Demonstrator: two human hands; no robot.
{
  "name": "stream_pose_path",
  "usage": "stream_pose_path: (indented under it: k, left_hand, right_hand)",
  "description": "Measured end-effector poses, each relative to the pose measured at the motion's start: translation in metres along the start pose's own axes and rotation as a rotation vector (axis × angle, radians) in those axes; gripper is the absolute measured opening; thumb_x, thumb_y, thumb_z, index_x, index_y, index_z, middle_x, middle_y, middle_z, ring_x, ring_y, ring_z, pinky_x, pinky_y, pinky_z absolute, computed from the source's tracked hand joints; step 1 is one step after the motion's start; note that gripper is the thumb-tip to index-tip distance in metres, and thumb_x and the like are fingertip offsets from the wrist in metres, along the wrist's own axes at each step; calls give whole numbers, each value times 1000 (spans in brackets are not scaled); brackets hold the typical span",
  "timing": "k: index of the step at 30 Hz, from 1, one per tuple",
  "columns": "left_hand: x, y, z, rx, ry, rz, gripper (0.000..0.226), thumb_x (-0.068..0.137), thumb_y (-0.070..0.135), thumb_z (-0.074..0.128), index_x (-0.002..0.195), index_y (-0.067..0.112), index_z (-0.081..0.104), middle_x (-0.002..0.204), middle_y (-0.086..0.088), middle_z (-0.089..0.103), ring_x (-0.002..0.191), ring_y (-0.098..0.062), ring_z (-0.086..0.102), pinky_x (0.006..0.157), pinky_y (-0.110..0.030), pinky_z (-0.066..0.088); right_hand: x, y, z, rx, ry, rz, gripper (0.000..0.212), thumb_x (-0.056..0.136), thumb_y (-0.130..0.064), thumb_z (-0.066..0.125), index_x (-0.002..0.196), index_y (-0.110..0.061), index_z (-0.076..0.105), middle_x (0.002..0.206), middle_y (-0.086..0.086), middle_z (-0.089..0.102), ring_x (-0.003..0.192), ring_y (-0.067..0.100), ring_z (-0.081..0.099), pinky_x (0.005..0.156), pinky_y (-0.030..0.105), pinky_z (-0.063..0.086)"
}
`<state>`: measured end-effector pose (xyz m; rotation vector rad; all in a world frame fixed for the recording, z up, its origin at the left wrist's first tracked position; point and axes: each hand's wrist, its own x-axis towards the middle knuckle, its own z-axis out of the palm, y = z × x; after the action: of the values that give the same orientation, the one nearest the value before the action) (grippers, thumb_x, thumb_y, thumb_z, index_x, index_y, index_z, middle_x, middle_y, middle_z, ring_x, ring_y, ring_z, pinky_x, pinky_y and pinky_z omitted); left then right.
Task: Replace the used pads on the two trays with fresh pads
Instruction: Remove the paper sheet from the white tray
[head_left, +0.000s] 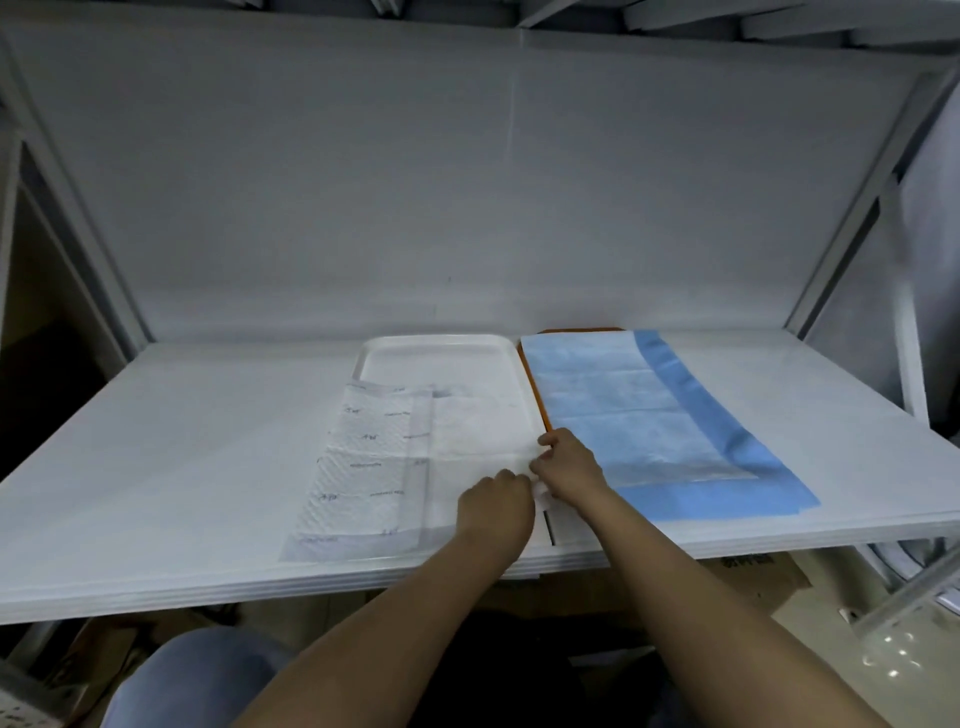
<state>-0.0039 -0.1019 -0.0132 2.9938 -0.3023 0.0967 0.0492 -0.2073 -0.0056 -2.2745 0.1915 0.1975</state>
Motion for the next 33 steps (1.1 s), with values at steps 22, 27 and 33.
stream_pose_path:
  k: [22,27,33]
  left_hand:
    - [-34,-79,-70,-1468,131,-442,43,94,58,35,122,31,50,121,6,58,107,-17,59,88,-38,52]
    - [-35,-117,-88,-1421,11,-473,24,103,37,26,94,35,48,86,16,55,76,0,53,63,-15,39]
    - [-23,-164,-56,-1330,3,-581,68,84,54,53,136,12,46,132,-8,55,117,-24,55,102,-37,42]
  right_hand:
    - [-11,-117,54,77,67,-129,25,91,-19,51,107,-11,67,107,7,67,99,29,61,77,27,42]
    - [-17,-125,83,295,-94,-157,17,87,-20,54,97,-17,68,104,5,67,99,25,63,92,38,50]
    - [-29,-116,97,454,-480,-160,28,97,-22,44,119,-13,59,115,0,61,109,15,55,92,30,47]
